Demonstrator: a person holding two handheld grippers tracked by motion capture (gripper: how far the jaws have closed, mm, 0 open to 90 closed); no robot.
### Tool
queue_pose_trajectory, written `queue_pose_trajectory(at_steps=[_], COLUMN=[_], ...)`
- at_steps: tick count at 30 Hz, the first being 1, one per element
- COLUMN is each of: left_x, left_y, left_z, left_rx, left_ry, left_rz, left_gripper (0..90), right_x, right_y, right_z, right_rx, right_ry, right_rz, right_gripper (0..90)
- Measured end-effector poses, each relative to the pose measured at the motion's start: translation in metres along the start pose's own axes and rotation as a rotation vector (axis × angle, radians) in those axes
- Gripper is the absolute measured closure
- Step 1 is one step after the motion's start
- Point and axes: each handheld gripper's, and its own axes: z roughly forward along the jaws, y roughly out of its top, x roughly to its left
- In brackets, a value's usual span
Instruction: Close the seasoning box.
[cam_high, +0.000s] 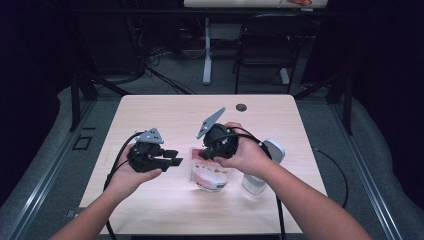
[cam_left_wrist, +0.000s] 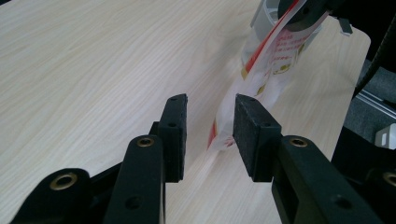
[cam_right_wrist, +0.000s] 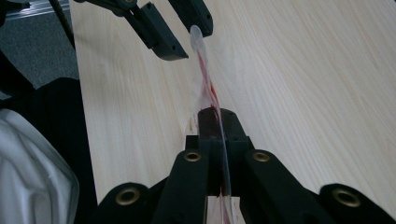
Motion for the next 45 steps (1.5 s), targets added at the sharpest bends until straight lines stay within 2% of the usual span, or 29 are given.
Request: queue_pose_trajectory(at_steps=[8,15,24,34,45], left_x=[-0.005,-0.006,-0.012,-0.016,-0.017], left_y=[0.001,0.002,0.003,0.002,-0.002], left_z=[0.005,0.006,0.012,0.018,0.028], left_rx=[-0.005,-0.019,-0.019,-0.015,-0.018], left_ry=[-0.025,-0.033,-0.047,-0.070,-0.098], left_rz=[0.018,0.021,0.034,0.039,0.046], left_gripper=[64.2,64.2,64.2,64.6,63.4], right_x=[-0.001,0.002,0.000,0.000,0.001], right_y=[-0.005,-0.007,-0.008,-0.008,-0.005], right_z=[-0.015,-0.024,-0.034,-0.041,-0.049], right_rx=[-0.027,-0.020,-0.046,-0.066,-0.076], right_ry=[-0.007,-0.007,-0.014,-0.026,-0.028], right_rz=[0.013,-0.001,0.000,0.006,-0.013], right_gripper=[90.0,90.0,90.0,90.0,90.0])
